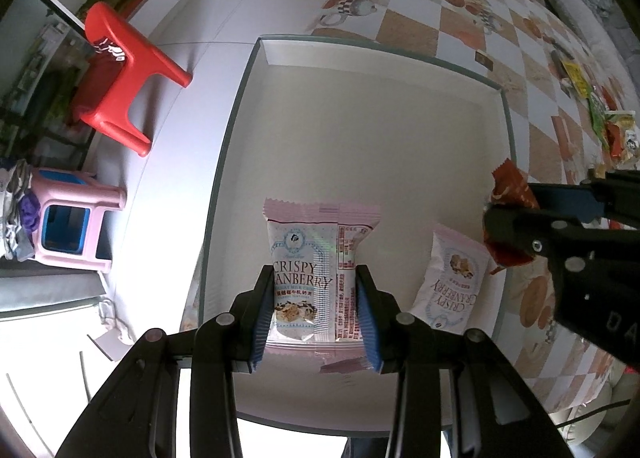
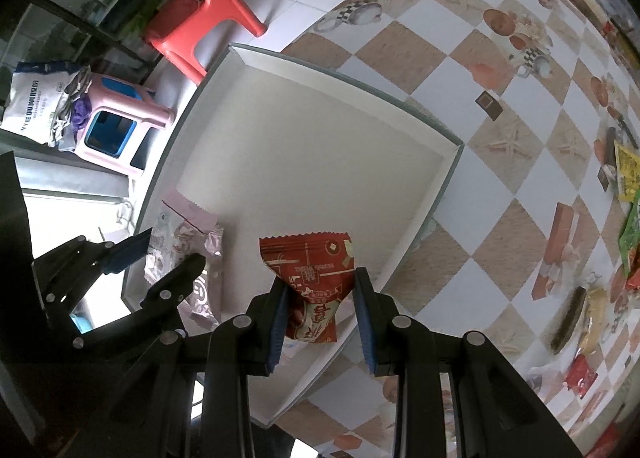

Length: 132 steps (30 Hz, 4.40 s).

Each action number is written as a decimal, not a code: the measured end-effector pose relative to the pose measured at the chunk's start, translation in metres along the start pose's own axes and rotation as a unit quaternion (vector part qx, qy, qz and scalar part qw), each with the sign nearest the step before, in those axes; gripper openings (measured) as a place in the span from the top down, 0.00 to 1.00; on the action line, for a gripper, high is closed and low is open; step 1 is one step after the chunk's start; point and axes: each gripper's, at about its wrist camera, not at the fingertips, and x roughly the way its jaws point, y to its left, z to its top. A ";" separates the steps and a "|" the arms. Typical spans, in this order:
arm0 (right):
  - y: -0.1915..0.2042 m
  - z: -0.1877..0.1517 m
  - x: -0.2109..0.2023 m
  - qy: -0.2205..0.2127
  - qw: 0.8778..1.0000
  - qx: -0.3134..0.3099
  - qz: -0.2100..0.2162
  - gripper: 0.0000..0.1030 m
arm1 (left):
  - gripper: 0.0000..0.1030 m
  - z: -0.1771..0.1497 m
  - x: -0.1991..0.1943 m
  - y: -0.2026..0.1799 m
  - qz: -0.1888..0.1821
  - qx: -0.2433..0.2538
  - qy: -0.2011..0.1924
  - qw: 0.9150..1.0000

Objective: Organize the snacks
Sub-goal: 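Open both tools to drop the packets into the white tray, then move left tool to the light blue packet while right tool returns over the table, then grasp the red printed bar packet with right tool while left tool holds the blue packet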

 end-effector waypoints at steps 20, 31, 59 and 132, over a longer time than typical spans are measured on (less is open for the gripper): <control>-0.026 -0.016 -0.012 -0.011 0.999 0.039 -0.015 0.00 | 0.29 -0.001 -0.014 -0.017 0.026 0.016 -0.018 0.999; -0.125 -0.101 -0.022 0.002 0.985 0.171 -0.035 0.00 | 0.29 0.009 -0.026 -0.098 -0.047 0.104 -0.013 0.993; -0.260 -0.319 -0.028 0.026 0.910 0.413 -0.021 0.00 | 0.26 -0.075 0.025 -0.338 -0.042 0.579 -0.076 0.811; -0.371 -0.237 -0.012 0.039 0.875 0.471 -0.103 0.00 | 0.72 -0.015 0.033 -0.248 -0.034 0.253 0.037 0.966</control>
